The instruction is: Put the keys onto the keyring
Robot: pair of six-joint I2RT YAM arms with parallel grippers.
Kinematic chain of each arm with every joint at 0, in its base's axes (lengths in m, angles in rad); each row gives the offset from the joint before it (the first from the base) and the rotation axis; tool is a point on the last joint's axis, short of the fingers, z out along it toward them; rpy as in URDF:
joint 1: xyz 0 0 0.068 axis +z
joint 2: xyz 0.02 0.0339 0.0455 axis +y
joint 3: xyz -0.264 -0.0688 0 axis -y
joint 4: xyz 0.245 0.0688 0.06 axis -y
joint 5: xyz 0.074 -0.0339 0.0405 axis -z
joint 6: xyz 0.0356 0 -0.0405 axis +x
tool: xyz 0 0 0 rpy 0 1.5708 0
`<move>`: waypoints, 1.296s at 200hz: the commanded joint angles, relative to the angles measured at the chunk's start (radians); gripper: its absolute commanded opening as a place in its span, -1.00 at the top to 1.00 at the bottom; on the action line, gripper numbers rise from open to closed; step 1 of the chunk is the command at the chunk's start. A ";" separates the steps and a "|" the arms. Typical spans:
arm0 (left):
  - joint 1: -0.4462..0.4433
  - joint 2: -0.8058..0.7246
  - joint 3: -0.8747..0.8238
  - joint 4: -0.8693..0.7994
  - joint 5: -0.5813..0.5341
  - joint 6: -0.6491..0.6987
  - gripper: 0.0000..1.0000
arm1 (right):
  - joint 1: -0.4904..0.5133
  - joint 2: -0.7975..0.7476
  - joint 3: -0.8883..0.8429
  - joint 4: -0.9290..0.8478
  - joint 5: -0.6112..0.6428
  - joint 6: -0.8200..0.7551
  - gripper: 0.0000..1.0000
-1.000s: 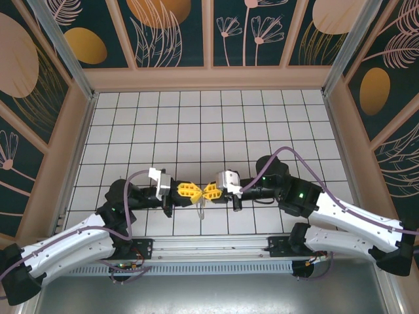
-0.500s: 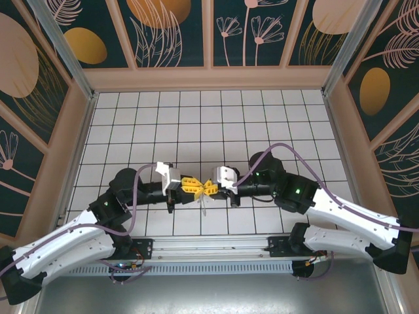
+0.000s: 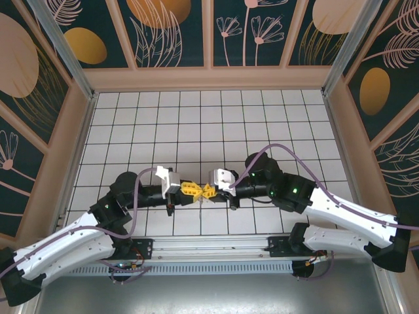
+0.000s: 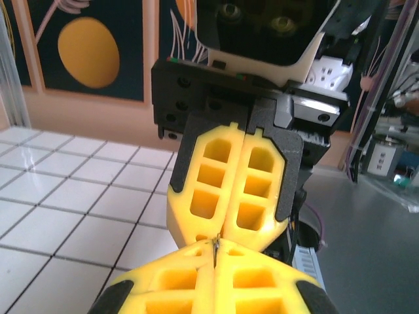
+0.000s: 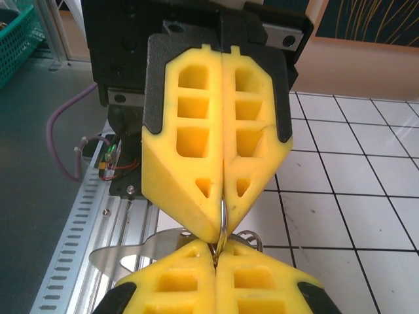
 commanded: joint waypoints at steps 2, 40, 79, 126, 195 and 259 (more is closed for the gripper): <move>-0.008 -0.025 -0.035 0.279 0.042 -0.077 1.00 | 0.002 -0.041 -0.021 0.100 0.000 0.013 0.76; -0.008 0.005 -0.045 0.396 0.081 -0.093 1.00 | 0.002 -0.054 -0.052 0.135 -0.020 0.026 0.71; -0.007 0.045 -0.044 0.464 0.120 -0.126 1.00 | 0.000 -0.067 -0.075 0.167 -0.020 0.035 0.80; -0.008 0.064 -0.053 0.461 0.113 -0.137 1.00 | -0.004 -0.081 -0.083 0.179 -0.019 0.029 1.00; -0.008 0.087 0.128 -0.131 -0.027 0.022 0.56 | -0.009 -0.070 -0.040 0.082 0.054 0.010 1.00; -0.008 0.120 0.173 -0.292 -0.043 0.068 0.84 | -0.002 -0.038 0.033 0.012 0.025 -0.007 1.00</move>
